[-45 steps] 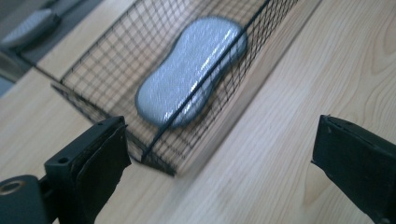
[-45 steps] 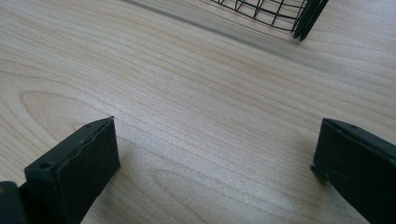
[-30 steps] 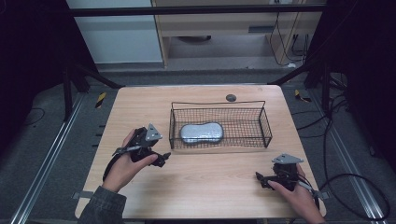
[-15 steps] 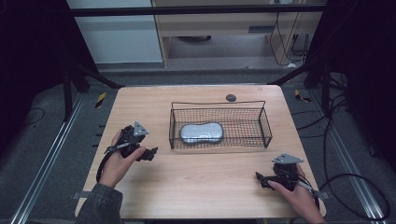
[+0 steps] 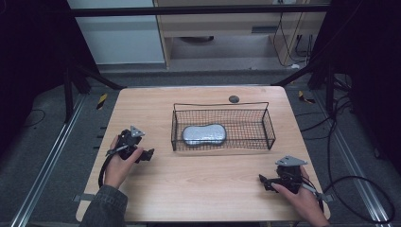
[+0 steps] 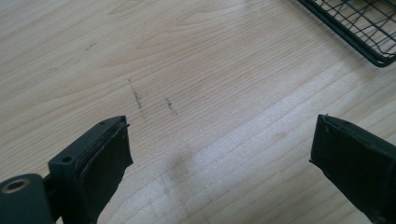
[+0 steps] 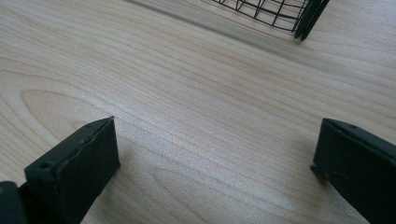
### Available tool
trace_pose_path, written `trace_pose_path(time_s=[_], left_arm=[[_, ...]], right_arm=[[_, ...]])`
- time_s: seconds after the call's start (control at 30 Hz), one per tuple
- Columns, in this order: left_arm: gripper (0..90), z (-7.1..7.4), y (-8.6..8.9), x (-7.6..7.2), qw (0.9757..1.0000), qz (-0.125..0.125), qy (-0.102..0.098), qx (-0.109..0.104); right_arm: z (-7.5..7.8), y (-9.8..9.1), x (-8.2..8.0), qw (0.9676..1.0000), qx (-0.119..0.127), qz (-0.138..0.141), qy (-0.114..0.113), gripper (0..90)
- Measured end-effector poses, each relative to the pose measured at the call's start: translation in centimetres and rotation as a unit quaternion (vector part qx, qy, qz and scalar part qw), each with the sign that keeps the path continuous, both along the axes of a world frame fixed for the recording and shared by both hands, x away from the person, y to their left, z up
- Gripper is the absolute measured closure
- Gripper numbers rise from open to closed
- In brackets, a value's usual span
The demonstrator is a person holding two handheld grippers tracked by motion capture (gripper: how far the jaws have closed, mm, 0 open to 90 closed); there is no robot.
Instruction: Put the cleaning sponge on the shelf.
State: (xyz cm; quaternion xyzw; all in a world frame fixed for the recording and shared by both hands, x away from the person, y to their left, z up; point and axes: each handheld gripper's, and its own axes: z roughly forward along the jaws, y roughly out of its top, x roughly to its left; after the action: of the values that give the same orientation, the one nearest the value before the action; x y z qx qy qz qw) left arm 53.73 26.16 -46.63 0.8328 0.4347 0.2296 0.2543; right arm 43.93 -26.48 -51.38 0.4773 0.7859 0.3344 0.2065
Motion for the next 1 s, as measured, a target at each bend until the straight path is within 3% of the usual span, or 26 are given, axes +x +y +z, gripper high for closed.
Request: trace_pose_path(time_s=[0.1, 0.23, 0.33, 0.5, 0.6, 0.7, 0.77, 0.83, 1.0], left_arm=[[4.2, -0.3, 0.3, 0.5, 0.9999, 0.007, 0.003, -0.012], [4.3, -0.8, 0.8, 1.3, 0.9995, 0.025, -0.012, -0.014], [4.4, -1.2, 1.2, 1.7, 0.9988, 0.035, -0.012, -0.033], [4.4, -2.5, 1.6, 2.1, 0.9987, 0.038, 0.004, -0.035], [2.7, -3.0, 1.7, 2.3, 0.9987, 0.041, 0.0, -0.029], [1.4, -3.3, 2.0, 2.4, 0.9981, 0.043, 0.003, -0.045], [0.0, -3.6, 2.4, 2.5, 0.9964, 0.046, 0.01, -0.071], [0.0, -4.0, 2.7, 2.4, 0.9953, 0.044, -0.006, -0.086], [0.0, -4.1, 2.7, 2.3, 0.9952, 0.041, -0.011, -0.088]], right_arm=[[0.0, 0.0, 0.0, 1.0, -0.001, 0.001, 0.0, 0.3], [0.0, 0.0, 0.0, 1.0, -0.001, 0.0, 0.0, 0.3], [0.0, 0.0, 0.0, 1.0, -0.001, 0.0, 0.0, 0.3], [0.0, 0.0, 0.0, 1.0, 0.0, 0.0, 0.0, 0.3], [0.0, 0.0, 0.0, 1.0, -0.001, 0.0, 0.0, 0.3], [0.0, 0.0, 0.0, 1.0, -0.001, 0.0, 0.0, 0.3], [0.0, 0.0, 0.0, 1.0, -0.001, 0.0, 0.0, 0.3], [0.0, 0.0, 0.0, 1.0, -0.001, 0.0, 0.0, 0.3], [0.0, 0.0, 0.0, 1.0, -0.001, 0.0, 0.0, 0.4]])
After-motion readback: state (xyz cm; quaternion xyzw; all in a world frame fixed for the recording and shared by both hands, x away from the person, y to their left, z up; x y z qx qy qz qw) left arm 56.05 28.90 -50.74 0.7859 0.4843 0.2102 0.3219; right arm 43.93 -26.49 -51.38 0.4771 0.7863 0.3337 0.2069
